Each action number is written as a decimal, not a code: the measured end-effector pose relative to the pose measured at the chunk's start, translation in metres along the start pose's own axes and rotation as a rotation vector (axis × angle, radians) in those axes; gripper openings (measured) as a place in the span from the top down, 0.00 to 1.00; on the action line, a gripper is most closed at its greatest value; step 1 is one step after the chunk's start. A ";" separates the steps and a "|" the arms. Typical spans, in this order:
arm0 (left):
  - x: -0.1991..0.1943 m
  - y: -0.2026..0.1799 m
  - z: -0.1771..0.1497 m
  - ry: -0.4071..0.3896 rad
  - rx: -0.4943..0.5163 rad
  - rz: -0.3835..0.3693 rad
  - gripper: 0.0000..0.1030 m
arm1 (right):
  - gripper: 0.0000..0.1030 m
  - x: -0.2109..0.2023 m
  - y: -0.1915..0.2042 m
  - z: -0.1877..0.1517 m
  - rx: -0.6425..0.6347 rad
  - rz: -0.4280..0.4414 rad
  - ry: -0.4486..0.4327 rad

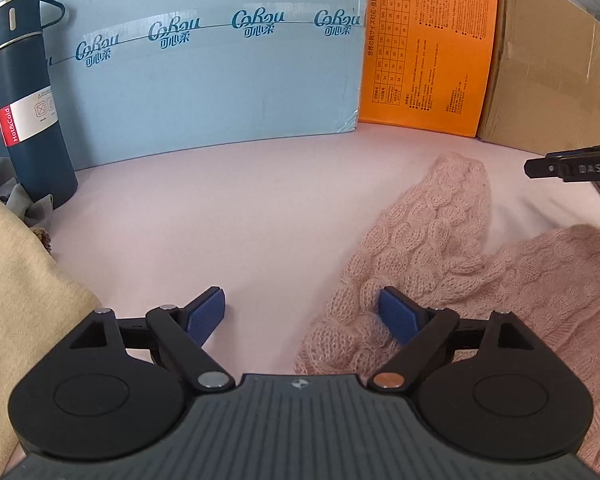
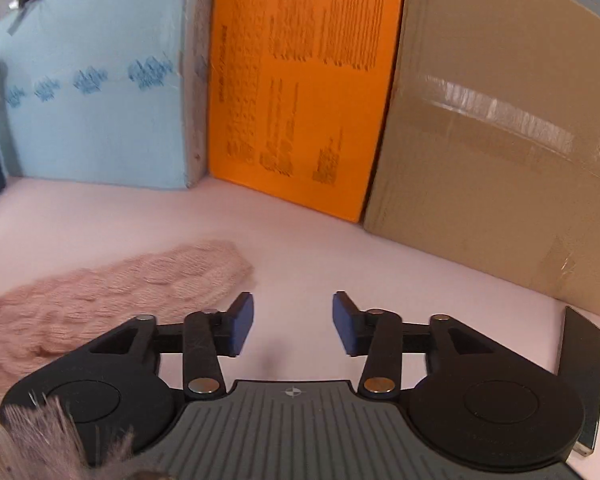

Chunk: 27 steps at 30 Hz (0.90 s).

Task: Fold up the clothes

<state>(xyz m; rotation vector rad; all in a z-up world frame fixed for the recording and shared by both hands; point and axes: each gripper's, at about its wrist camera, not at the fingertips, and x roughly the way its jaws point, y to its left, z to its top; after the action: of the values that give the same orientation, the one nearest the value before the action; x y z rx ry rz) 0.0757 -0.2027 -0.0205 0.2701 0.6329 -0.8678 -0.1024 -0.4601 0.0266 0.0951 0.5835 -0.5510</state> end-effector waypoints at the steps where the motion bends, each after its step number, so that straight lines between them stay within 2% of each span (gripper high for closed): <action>1: 0.000 0.000 0.000 -0.001 0.000 -0.002 0.19 | 0.53 -0.018 0.002 -0.004 0.005 0.066 -0.039; 3: -0.003 0.001 -0.001 -0.016 -0.004 -0.010 0.19 | 0.52 -0.046 0.014 -0.015 0.009 0.225 -0.058; 7: -0.016 0.001 -0.002 -0.067 0.001 -0.007 0.19 | 0.52 -0.095 0.036 -0.057 0.082 0.577 0.022; 9: -0.027 -0.002 -0.003 -0.088 0.024 0.003 0.19 | 0.52 -0.119 0.054 -0.082 0.049 0.648 0.070; 11: -0.040 -0.008 -0.007 -0.106 0.079 0.046 0.19 | 0.52 -0.136 0.069 -0.101 -0.007 0.653 0.095; 15: -0.067 -0.018 -0.021 -0.136 0.184 0.143 0.19 | 0.52 -0.151 0.082 -0.118 -0.064 0.633 0.079; 17: -0.080 -0.020 -0.030 -0.144 0.205 0.154 0.18 | 0.67 -0.159 0.086 -0.122 -0.084 0.630 0.056; 18: -0.085 -0.019 -0.035 -0.147 0.211 0.157 0.17 | 0.83 -0.163 0.087 -0.121 -0.091 0.632 0.038; 19: -0.091 -0.017 -0.039 -0.150 0.213 0.166 0.15 | 0.85 -0.167 0.088 -0.121 -0.097 0.635 0.019; 22: -0.105 -0.010 -0.050 -0.153 0.218 0.201 0.14 | 0.85 -0.179 0.094 -0.116 -0.142 0.714 -0.044; 27: -0.117 0.003 -0.061 -0.151 0.212 0.257 0.13 | 0.86 -0.216 0.122 -0.123 -0.263 0.844 -0.067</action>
<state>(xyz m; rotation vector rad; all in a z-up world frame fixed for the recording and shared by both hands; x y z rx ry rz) -0.0029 -0.0997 0.0041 0.4622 0.3557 -0.6991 -0.2507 -0.2262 0.0343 0.0655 0.4914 0.3409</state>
